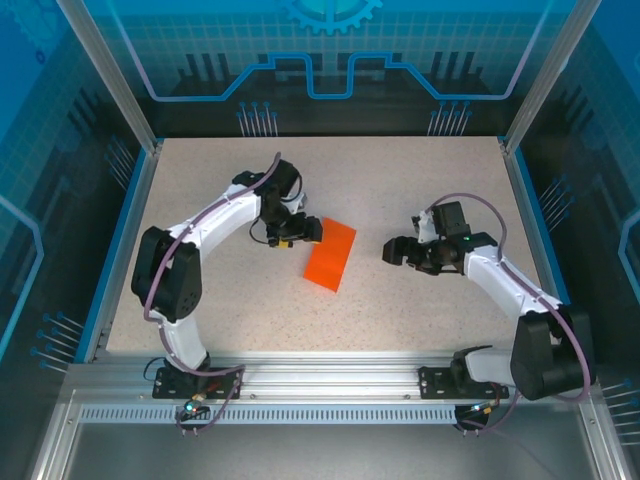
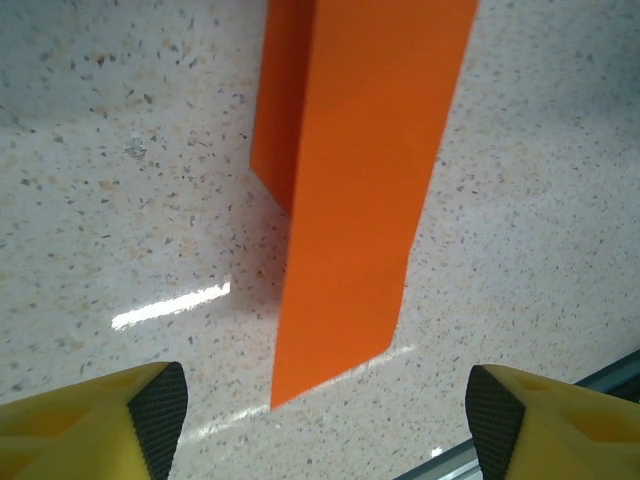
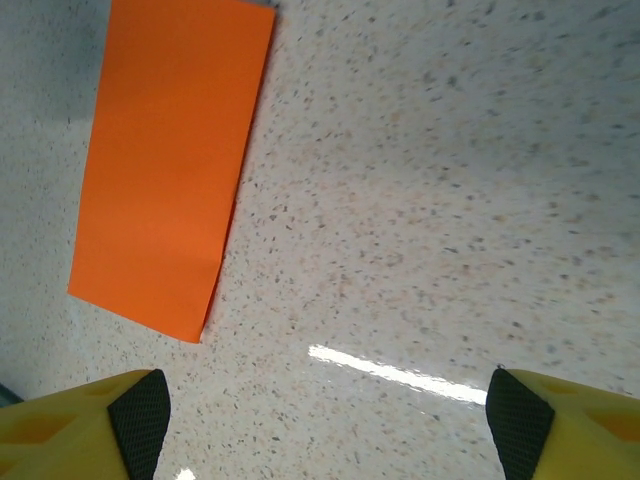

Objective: Fold a paper plane with a square sheet of paper (fold left side to right side)
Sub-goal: Third fold the triangle at the center of the table.

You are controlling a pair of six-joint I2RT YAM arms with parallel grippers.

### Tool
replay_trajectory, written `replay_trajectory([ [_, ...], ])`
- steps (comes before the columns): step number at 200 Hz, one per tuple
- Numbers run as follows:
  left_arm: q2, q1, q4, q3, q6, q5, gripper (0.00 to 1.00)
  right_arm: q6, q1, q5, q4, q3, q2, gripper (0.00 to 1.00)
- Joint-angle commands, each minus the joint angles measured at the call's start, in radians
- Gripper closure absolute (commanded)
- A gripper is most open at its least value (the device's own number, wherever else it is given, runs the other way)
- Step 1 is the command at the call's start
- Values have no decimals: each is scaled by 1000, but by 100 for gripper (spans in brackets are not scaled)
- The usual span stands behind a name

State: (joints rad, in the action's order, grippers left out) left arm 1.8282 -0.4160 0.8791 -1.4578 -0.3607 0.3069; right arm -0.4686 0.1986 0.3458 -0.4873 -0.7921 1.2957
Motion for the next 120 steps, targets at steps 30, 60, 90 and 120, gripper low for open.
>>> replay_trajectory([
  [30,107,17,-189,89,-50,180,27,-18,80,11,75,-33,38,15],
  [60,159,15,-261,108,-85,235,39,-4,96,13,81,-25,30,15],
  [90,158,15,-302,138,-113,243,60,7,107,14,92,-8,18,15],
  [120,126,16,-341,192,-152,248,79,24,132,6,118,21,-9,16],
])
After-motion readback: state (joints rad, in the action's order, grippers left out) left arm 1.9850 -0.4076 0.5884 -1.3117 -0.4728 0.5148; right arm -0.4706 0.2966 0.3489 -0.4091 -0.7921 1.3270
